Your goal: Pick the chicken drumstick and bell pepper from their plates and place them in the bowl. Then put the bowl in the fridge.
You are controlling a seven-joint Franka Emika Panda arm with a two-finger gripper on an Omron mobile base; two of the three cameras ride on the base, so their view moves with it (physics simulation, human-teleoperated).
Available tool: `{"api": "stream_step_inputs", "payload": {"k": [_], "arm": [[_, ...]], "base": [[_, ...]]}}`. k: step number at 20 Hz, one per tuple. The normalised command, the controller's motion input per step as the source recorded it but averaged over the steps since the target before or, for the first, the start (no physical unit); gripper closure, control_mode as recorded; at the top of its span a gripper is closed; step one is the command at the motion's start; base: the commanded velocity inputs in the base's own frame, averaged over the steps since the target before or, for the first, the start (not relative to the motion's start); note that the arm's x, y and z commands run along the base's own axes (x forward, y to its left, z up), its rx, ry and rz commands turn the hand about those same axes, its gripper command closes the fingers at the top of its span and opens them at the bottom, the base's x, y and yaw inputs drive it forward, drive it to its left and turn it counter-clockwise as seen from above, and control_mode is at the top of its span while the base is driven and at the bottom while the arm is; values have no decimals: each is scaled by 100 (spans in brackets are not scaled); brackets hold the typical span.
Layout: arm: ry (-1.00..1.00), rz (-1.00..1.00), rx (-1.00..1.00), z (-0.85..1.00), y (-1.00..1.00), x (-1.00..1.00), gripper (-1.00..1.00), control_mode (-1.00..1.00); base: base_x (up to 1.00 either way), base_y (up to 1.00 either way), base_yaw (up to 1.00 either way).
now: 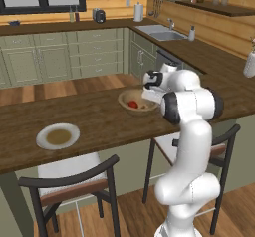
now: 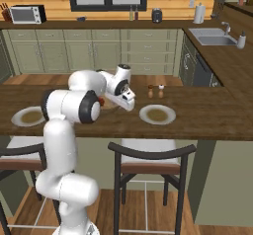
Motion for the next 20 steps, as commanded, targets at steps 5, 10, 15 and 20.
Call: {"api": "stream_step_inputs", "payload": {"k": [5,10,15,20], "arm": [[2,-63,12,44,-5,-79,100,-100],[0,-85,3,0,0,-49,100,-100],[0,-70,0,60,0,-36,100,-100],[9,-24,5,100,-2,-68,100,-100]], "base": [[0,0,0],[0,0,0],[0,0,0],[0,0,0]]}}
